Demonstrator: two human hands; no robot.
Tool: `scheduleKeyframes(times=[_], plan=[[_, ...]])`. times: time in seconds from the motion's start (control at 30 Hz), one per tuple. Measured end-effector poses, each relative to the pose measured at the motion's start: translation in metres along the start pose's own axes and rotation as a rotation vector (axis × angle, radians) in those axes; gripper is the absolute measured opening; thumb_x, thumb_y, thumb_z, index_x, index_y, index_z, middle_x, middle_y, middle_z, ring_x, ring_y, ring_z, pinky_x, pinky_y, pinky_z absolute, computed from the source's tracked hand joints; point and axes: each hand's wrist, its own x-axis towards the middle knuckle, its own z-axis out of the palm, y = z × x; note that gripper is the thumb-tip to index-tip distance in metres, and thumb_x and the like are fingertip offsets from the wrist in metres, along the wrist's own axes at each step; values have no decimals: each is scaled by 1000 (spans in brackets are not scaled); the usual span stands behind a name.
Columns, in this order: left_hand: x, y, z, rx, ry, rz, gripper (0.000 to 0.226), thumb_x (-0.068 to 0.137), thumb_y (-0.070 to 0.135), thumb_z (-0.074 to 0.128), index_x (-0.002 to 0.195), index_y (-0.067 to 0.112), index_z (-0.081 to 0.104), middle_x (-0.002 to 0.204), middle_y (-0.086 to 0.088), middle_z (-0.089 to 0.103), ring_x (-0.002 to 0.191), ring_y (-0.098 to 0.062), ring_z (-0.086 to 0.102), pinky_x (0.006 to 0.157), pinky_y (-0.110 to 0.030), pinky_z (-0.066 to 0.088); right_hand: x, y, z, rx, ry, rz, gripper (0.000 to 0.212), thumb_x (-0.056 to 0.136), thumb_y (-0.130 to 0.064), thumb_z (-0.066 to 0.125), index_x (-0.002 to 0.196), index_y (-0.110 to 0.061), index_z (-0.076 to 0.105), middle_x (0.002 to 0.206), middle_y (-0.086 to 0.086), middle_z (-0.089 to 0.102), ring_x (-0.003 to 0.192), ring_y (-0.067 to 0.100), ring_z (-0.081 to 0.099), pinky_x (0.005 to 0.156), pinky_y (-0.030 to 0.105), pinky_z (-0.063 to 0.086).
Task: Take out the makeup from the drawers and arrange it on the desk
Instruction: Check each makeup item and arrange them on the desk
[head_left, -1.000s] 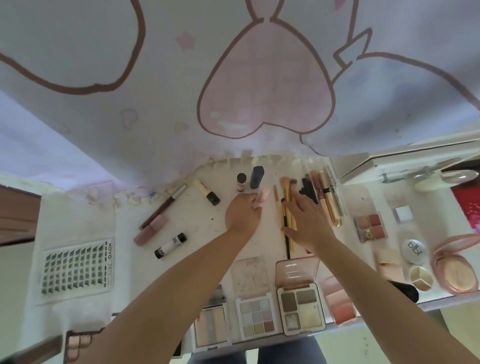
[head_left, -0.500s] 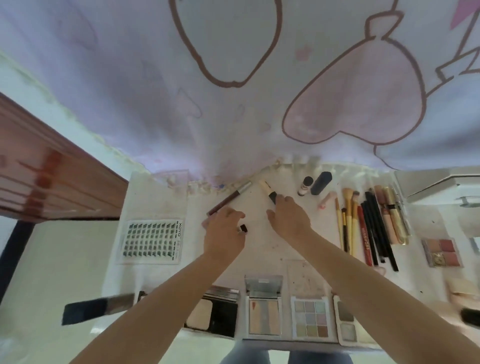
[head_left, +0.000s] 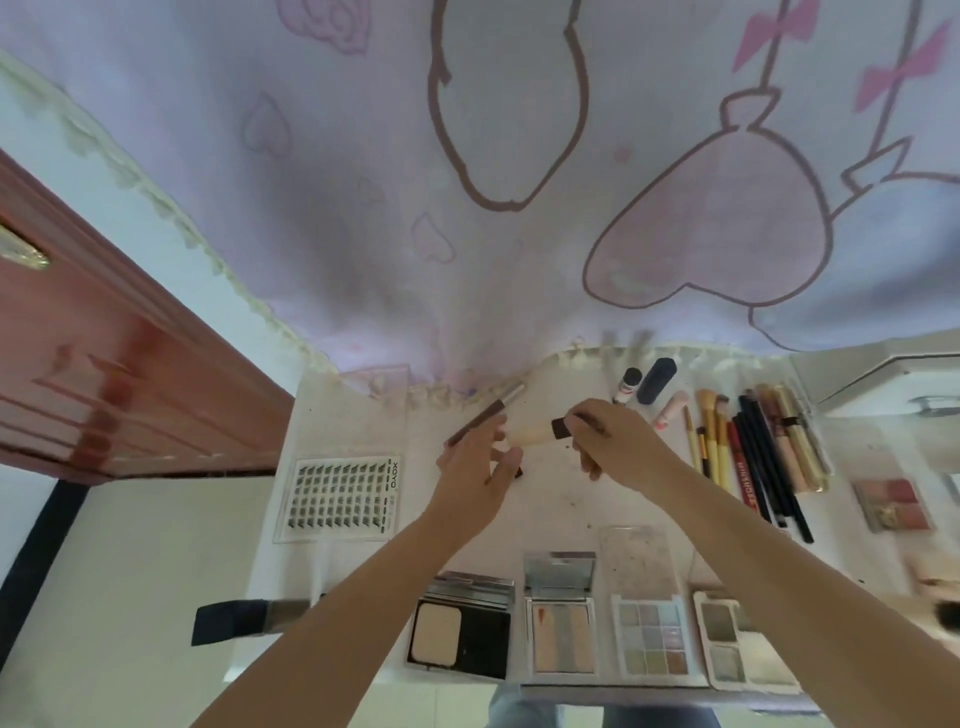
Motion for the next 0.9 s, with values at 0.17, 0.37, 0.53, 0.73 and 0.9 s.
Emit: scheduleKeyframes(times=[0.17, 0.37, 0.53, 0.73, 0.9], plan=[[-8, 56, 8, -308, 101, 92, 29, 98, 16, 27, 75, 22, 43, 60, 5, 44, 44, 4, 44, 45, -7, 36, -42, -29, -29, 59, 123, 8, 39, 95, -35, 35, 62, -16, 44, 48, 0, 44, 41, 14, 43, 46, 21, 39], [7, 137, -7, -498, 331, 131, 31, 96, 12, 30, 67, 21, 35, 62, 4, 33, 53, -5, 31, 50, -17, 29, -62, -64, -66, 187, 330, 25, 51, 92, -46, 34, 60, -9, 49, 47, 5, 43, 29, 8, 37, 33, 16, 33], [5, 169, -16, -362, 403, 406, 29, 96, 23, 33, 67, 27, 34, 58, 8, 32, 47, 1, 40, 45, -10, 32, -76, -79, -92, 523, 416, 18, 38, 90, -38, 40, 67, -9, 46, 35, -5, 32, 25, 9, 28, 32, 18, 27], [10, 178, -24, -196, 453, 496, 24, 88, 27, 25, 65, 28, 29, 53, 9, 31, 44, -6, 32, 46, -17, 29, -86, -82, -101, 453, 411, -3, 47, 91, -42, 40, 52, -17, 31, 29, -8, 27, 24, 7, 25, 30, 16, 25], [10, 195, -35, -272, 373, 459, 37, 97, 11, 29, 63, 24, 33, 57, 6, 33, 50, -6, 35, 48, -14, 31, -94, -82, -96, 449, 577, -177, 51, 95, -31, 37, 46, -16, 34, 28, -7, 26, 22, 4, 29, 31, 10, 24]])
